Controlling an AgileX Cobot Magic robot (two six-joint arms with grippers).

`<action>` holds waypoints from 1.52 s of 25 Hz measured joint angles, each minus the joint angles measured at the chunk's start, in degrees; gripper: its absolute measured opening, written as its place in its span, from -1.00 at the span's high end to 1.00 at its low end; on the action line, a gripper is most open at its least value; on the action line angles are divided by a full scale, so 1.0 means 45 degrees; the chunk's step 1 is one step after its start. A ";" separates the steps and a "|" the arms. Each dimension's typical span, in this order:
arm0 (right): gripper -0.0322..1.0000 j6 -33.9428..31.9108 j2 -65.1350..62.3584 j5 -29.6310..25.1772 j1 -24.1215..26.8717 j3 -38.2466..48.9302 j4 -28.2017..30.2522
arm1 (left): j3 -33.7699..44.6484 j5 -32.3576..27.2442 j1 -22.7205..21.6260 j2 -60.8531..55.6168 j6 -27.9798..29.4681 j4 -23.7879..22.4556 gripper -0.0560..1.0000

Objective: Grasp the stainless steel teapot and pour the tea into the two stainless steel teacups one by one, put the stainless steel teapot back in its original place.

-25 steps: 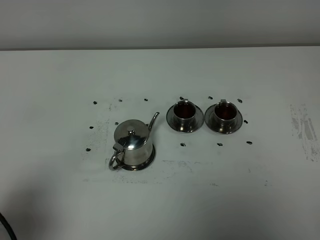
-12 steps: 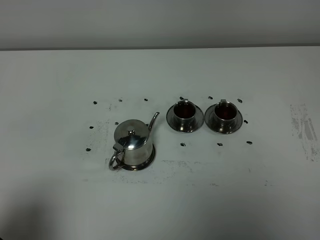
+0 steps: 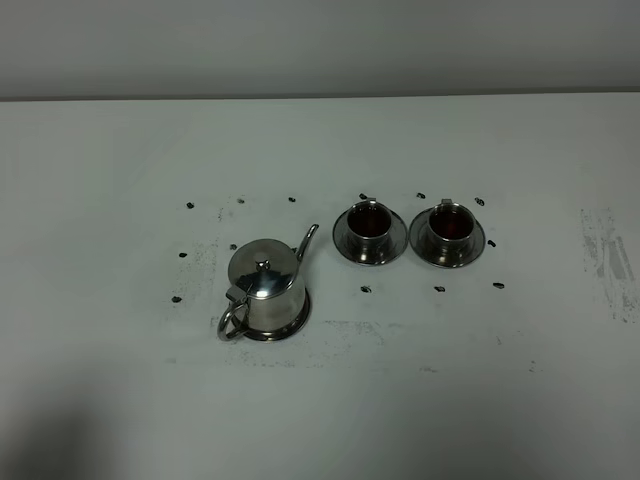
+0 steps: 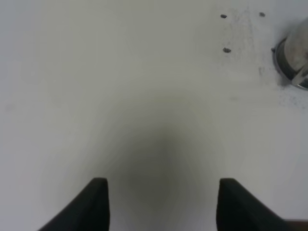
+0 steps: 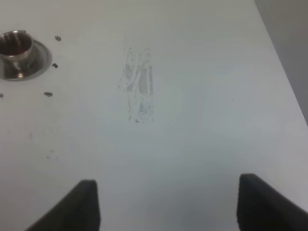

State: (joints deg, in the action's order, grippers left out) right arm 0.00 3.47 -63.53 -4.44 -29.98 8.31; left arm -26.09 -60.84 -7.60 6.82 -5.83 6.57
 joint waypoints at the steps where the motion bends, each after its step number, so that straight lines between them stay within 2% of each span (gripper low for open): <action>1: -0.19 0.0000 0.0000 0.0000 0.0000 0.0000 0.0000 | 0.0000 0.0000 0.0116 -0.0096 0.0000 0.0000 0.00; 6: -0.19 0.0000 0.0000 0.0000 0.0000 0.0000 0.0000 | 0.0000 0.0004 0.0653 -0.0768 -0.0012 0.0000 0.04; 18: -0.19 0.0000 0.0000 0.0000 0.0000 0.0000 0.0000 | 0.0000 0.0000 0.1070 -0.1559 0.0015 0.0000 0.05; 38: -0.19 0.0000 0.0000 0.0000 0.0000 0.0000 0.0000 | 0.0000 0.0000 0.1070 -0.1559 0.0015 0.0000 0.05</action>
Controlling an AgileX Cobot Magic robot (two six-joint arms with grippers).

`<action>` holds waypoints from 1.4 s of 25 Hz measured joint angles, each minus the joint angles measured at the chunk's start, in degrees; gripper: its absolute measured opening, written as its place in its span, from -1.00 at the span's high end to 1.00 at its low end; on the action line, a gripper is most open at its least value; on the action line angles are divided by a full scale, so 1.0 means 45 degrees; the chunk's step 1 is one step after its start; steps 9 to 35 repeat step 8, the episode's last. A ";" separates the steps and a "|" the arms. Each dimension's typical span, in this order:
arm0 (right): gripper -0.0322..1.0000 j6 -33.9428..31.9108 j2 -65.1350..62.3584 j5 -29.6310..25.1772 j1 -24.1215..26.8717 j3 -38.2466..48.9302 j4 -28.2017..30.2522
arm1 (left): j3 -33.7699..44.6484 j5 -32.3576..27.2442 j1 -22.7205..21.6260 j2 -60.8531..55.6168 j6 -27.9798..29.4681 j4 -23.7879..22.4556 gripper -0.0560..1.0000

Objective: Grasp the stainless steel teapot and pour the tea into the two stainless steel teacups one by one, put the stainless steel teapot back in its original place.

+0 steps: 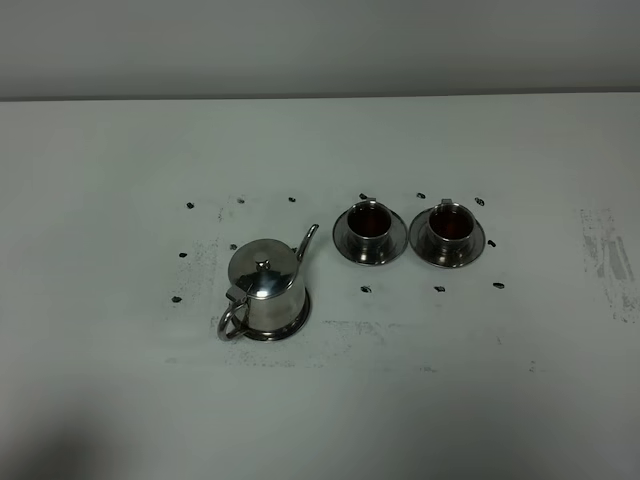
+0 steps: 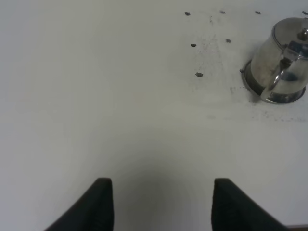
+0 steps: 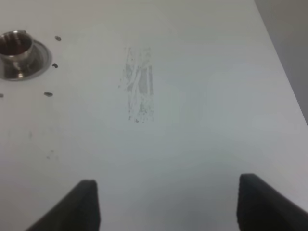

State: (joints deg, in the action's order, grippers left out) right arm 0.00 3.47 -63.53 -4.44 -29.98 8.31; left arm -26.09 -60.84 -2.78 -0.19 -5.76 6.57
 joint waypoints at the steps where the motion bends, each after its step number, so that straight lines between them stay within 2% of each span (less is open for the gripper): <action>1: -0.19 0.0000 0.0000 0.0000 0.0000 0.0000 0.0000 | 0.0000 0.0000 0.0000 0.0000 0.0000 0.0000 0.05; 35: -0.19 0.0000 0.0000 0.0000 0.0000 0.0000 0.0000 | 0.0000 0.0000 0.0000 0.0000 0.0000 0.0000 0.05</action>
